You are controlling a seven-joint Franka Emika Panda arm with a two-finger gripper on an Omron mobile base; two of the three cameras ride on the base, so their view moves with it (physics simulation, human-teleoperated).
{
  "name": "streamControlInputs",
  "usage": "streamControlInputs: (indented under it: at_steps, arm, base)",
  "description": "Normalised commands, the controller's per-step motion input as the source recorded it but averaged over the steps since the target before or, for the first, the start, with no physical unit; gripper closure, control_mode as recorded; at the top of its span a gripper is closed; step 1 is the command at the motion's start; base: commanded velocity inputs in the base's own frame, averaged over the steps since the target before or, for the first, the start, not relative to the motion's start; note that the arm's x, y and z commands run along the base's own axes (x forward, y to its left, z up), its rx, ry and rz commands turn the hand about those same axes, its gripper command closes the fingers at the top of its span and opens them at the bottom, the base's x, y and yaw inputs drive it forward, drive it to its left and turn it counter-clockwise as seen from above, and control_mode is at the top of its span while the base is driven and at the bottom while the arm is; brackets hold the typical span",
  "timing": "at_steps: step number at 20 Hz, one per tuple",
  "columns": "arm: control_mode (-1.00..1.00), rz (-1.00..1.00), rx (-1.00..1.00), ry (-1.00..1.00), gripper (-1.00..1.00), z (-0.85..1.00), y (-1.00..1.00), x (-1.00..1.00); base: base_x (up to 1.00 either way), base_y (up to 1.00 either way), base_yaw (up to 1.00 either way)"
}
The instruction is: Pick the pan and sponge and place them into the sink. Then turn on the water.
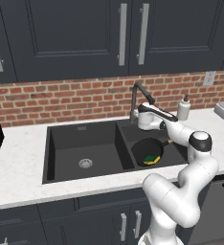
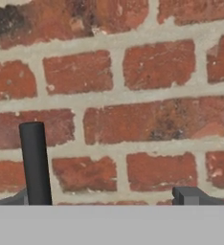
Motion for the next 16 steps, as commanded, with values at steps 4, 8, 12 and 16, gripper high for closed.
streamControlInputs:
  at_steps: [4,8,12,16]
  arm:
    - [-1.0,-0.01,0.04,0.0,-1.0,0.0,-0.66,0.0]
    - [-1.0,-0.02,0.04,0.0,-1.0,0.0,-0.68,0.0]
    - [-1.0,-0.01,0.03,0.0,-1.0,-0.01,-0.63,0.0]
    - [-1.0,-0.01,0.03,0.0,-1.0,-0.03,-0.63,0.0]
  base:
    - [0.0,0.0,0.0]
    - [0.0,0.0,0.0]
    - [0.0,0.0,0.0]
    - [0.0,0.0,0.0]
